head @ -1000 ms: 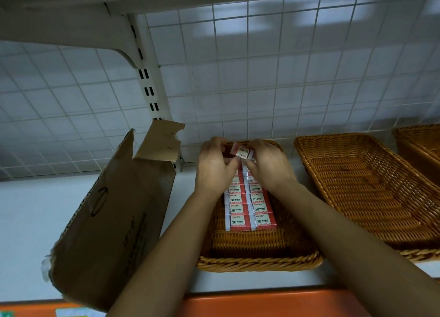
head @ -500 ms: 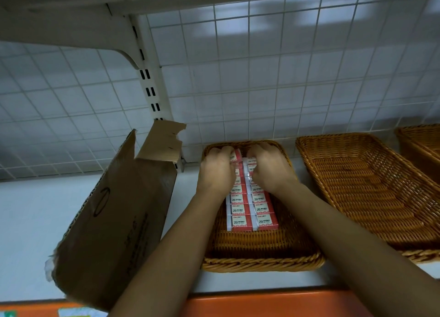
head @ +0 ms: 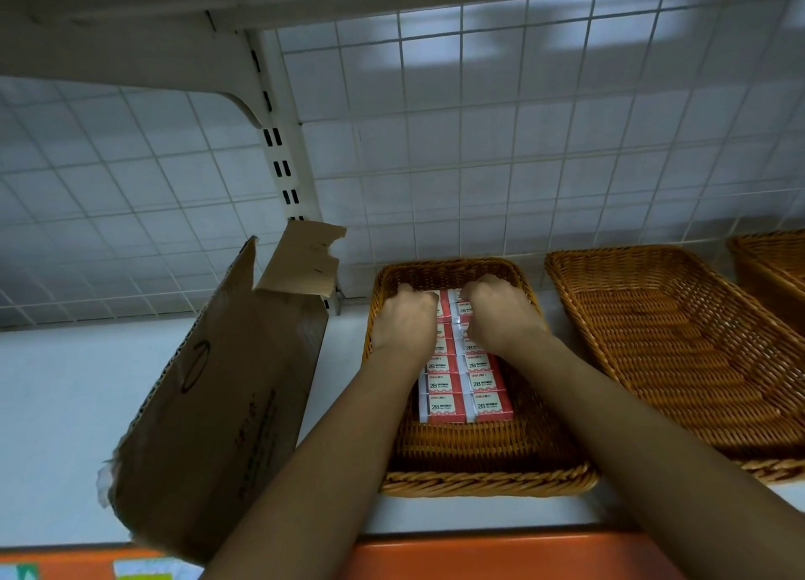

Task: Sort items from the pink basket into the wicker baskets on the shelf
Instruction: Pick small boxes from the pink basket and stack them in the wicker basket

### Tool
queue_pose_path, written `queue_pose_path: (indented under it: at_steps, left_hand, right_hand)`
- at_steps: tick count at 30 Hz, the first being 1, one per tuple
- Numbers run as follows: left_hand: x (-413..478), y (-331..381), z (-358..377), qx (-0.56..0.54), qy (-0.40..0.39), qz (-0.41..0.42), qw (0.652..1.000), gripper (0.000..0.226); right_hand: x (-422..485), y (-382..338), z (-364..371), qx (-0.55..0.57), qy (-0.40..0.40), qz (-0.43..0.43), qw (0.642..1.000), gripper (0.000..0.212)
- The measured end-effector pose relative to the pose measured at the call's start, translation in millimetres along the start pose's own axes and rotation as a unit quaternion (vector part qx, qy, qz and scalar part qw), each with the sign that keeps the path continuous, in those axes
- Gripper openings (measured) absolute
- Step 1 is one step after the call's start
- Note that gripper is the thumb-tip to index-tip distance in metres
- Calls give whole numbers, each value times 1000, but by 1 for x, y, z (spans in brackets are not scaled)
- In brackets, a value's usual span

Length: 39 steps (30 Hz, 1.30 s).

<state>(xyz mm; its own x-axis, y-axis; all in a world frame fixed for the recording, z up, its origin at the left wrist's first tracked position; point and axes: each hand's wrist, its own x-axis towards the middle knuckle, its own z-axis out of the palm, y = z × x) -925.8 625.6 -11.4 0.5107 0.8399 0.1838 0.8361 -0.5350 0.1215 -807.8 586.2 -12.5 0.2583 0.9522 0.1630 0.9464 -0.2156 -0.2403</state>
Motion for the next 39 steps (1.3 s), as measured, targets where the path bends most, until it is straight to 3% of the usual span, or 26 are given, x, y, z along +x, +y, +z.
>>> queue_pose_path:
  at_steps: [39]
  left_hand:
    - [0,5,-2,-8,-6,-35,999,25]
  right_hand:
    - [-5,-2,-5,19,-1,22,1000,30]
